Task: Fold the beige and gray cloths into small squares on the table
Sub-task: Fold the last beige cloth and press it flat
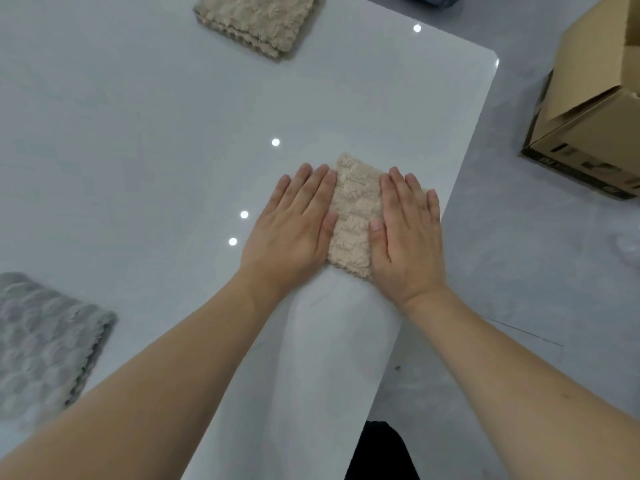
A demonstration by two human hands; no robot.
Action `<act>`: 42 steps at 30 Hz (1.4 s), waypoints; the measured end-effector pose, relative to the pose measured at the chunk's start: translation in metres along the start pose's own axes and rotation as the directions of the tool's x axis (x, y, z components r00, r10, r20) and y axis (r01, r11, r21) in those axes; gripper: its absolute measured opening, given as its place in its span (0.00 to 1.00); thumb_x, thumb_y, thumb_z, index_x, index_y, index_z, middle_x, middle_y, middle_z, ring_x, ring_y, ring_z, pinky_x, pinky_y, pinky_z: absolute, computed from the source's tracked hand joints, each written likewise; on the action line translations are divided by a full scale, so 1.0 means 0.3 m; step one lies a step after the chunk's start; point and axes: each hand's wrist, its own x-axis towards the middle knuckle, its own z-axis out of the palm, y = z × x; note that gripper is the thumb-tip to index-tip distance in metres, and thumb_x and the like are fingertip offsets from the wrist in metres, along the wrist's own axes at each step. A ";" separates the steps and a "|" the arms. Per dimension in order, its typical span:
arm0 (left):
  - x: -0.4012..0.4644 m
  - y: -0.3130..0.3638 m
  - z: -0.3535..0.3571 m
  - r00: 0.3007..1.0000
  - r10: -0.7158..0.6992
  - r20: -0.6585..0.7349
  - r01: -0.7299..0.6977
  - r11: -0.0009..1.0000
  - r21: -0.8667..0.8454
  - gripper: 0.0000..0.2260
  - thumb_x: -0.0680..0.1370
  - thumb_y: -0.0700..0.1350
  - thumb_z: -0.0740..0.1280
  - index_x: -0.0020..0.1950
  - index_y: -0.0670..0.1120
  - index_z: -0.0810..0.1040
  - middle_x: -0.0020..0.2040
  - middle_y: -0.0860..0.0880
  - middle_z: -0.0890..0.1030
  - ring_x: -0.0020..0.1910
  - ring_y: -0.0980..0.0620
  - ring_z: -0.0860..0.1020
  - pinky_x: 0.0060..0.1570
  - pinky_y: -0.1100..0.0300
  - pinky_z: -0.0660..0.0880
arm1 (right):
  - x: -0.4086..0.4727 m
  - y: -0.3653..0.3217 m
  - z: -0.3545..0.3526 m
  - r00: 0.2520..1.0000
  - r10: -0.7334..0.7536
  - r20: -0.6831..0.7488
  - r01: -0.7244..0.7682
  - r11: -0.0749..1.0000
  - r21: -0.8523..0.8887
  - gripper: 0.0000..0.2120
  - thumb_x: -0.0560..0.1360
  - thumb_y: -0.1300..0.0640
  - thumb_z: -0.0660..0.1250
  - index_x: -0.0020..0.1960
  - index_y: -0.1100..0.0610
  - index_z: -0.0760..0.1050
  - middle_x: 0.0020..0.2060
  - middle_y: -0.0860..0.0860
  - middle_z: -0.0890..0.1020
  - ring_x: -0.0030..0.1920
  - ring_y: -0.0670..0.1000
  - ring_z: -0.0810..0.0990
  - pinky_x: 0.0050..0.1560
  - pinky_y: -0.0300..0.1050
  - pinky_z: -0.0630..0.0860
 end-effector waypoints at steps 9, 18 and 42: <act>-0.014 0.018 0.000 0.997 -0.073 -0.017 0.074 0.997 0.026 0.23 0.85 0.52 0.49 0.79 0.45 0.58 0.78 0.49 0.61 0.78 0.52 0.55 0.77 0.56 0.47 | 0.001 0.014 0.013 0.999 -0.045 0.004 0.045 0.999 0.009 0.28 0.79 0.52 0.47 0.77 0.61 0.56 0.77 0.55 0.59 0.77 0.55 0.53 0.76 0.57 0.45; -0.021 0.034 -0.001 0.987 -0.157 -0.036 0.159 0.986 0.045 0.23 0.84 0.53 0.48 0.79 0.47 0.59 0.78 0.49 0.62 0.78 0.52 0.56 0.76 0.57 0.48 | -0.002 0.020 0.017 0.995 -0.099 0.004 0.099 0.995 -0.006 0.27 0.80 0.53 0.48 0.77 0.62 0.54 0.77 0.56 0.56 0.77 0.56 0.50 0.76 0.59 0.44; 0.085 0.521 0.145 0.158 -0.947 -0.280 0.661 0.312 -0.683 0.22 0.85 0.49 0.49 0.78 0.44 0.58 0.79 0.50 0.56 0.78 0.56 0.46 0.77 0.56 0.44 | 0.412 0.145 -0.065 0.338 -0.860 0.383 0.703 0.501 0.505 0.29 0.80 0.46 0.44 0.78 0.56 0.54 0.78 0.48 0.53 0.76 0.42 0.47 0.75 0.39 0.41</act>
